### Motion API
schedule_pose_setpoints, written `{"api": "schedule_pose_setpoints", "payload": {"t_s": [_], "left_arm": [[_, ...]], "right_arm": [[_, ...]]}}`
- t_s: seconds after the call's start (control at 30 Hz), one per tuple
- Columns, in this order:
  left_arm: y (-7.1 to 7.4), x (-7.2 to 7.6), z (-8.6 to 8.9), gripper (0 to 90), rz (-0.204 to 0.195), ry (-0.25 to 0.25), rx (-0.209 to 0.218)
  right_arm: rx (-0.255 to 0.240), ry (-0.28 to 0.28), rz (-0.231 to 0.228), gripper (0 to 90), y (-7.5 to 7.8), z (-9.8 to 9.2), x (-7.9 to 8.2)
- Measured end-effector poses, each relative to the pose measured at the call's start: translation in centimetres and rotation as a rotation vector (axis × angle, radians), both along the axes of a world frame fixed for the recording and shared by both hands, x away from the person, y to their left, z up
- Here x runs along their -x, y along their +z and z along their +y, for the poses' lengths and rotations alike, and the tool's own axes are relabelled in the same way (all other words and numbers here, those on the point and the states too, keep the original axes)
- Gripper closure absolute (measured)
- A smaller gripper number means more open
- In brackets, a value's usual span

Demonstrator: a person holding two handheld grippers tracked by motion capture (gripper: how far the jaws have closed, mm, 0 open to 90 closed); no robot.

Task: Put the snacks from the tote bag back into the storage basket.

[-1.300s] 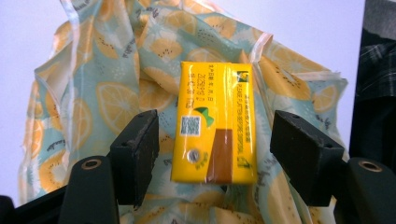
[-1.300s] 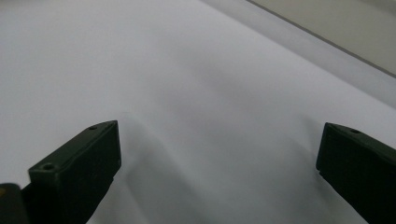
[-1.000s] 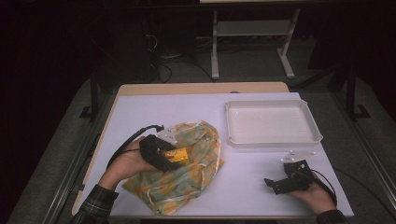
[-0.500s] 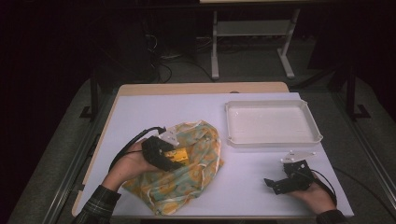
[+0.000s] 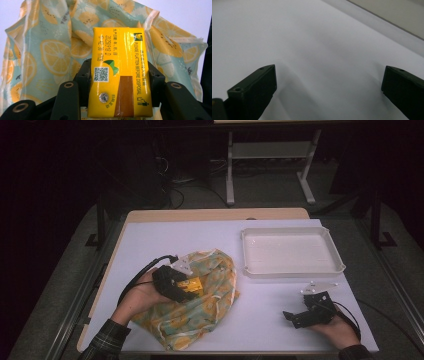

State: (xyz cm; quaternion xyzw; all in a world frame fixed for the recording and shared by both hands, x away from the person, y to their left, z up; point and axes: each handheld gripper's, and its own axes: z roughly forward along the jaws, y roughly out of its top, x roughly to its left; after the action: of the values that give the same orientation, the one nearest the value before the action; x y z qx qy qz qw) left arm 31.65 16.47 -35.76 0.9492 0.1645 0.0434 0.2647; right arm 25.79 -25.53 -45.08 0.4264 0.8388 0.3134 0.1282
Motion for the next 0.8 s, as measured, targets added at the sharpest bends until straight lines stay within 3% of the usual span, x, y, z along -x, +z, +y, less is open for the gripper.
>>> {"api": "schedule_pose_setpoints", "payload": {"t_s": [0.1, 0.17, 0.3, 0.6, 0.8], "left_arm": [[0.1, 0.0, 0.0, 51.3, 0.002, 0.033, 0.025], [0.4, -0.2, 0.2, 51.3, -0.003, 0.034, 0.019], [0.9, -0.5, 0.2, 51.3, -0.006, 0.052, 0.048], [2.1, -1.2, -0.1, 51.3, 0.000, 0.082, 0.070], [3.0, -1.6, -0.7, 51.3, -0.019, 0.104, 0.078]], "right_arm": [[-0.001, 0.001, 0.000, 0.0, 0.0, 0.0, 0.0], [-0.004, -0.003, 0.003, 0.0, 0.0, 0.0, 0.1], [-0.005, -0.003, 0.002, 0.0, 0.1, 0.0, 0.1], [-0.009, 0.010, -0.005, 0.0, 0.1, 0.2, 0.2], [-0.014, 0.014, -0.007, 0.0, 0.1, 0.3, 0.2]]}}
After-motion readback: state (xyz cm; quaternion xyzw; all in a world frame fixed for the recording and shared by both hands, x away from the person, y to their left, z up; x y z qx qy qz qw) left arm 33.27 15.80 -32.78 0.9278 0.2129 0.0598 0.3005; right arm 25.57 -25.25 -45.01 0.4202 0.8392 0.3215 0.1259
